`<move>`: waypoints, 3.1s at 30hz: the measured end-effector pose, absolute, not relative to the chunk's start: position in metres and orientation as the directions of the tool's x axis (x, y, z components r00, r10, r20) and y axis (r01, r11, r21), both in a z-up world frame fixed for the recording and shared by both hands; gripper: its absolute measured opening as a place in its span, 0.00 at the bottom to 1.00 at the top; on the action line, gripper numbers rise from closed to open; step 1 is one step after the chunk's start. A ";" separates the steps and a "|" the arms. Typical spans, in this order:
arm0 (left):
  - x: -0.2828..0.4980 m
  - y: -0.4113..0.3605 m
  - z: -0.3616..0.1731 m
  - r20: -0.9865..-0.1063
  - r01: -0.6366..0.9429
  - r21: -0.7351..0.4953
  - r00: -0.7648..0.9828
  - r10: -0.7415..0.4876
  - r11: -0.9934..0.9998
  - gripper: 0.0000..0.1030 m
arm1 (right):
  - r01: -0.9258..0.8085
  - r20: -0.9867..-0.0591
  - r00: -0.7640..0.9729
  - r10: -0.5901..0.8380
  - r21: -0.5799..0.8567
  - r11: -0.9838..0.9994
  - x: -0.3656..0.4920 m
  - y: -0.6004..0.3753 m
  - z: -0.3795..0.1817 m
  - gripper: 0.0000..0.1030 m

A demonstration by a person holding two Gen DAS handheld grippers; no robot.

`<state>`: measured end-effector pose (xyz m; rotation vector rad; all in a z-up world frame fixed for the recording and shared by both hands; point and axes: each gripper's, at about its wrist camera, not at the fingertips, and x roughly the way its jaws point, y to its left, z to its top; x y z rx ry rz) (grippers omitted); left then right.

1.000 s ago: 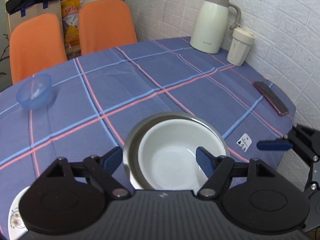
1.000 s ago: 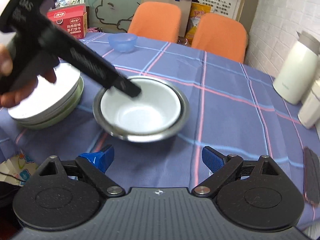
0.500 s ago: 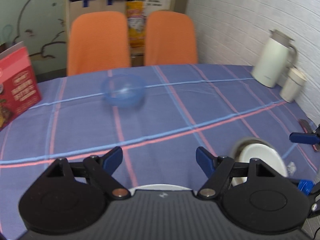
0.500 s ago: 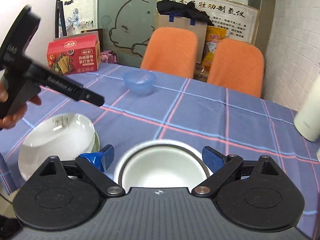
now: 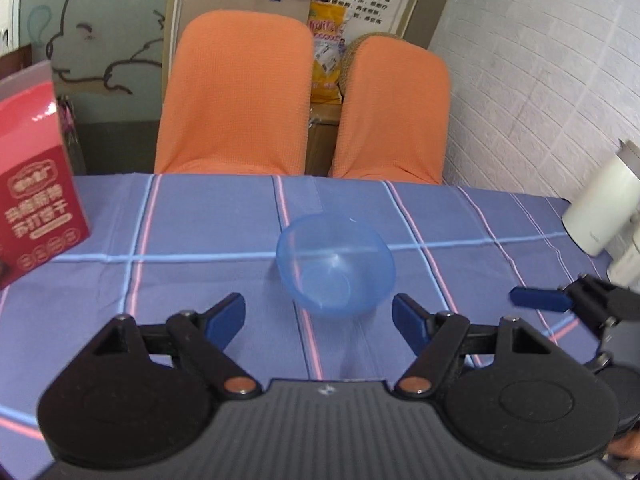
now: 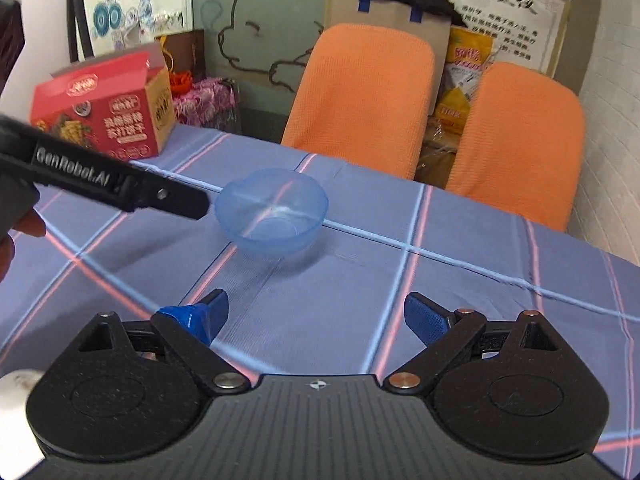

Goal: Organize plates and bowls
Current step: 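Grasp the blue plastic bowl rim with both grippers, then carry the blue bowl onto the nested bowls and lower it inside, then open both grippers and pull back from the bowl stack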

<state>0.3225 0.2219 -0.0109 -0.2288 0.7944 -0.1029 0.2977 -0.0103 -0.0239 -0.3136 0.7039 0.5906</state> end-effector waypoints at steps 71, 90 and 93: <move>0.191 0.005 -0.027 -0.717 0.342 -0.294 0.539 -0.443 0.893 0.69 | -0.461 -0.704 0.638 0.312 -0.025 0.887 0.137 -0.166 -0.018 0.80; 0.121 0.037 -0.011 -0.572 0.074 -0.278 0.788 -0.227 0.958 0.73 | -0.155 -0.531 0.820 0.213 0.153 0.976 0.074 -0.195 -0.039 0.80; 0.118 0.031 -0.016 -0.581 0.041 -0.224 0.797 -0.167 0.974 0.73 | -0.123 -0.552 0.816 0.170 0.121 0.985 0.081 -0.192 -0.044 0.80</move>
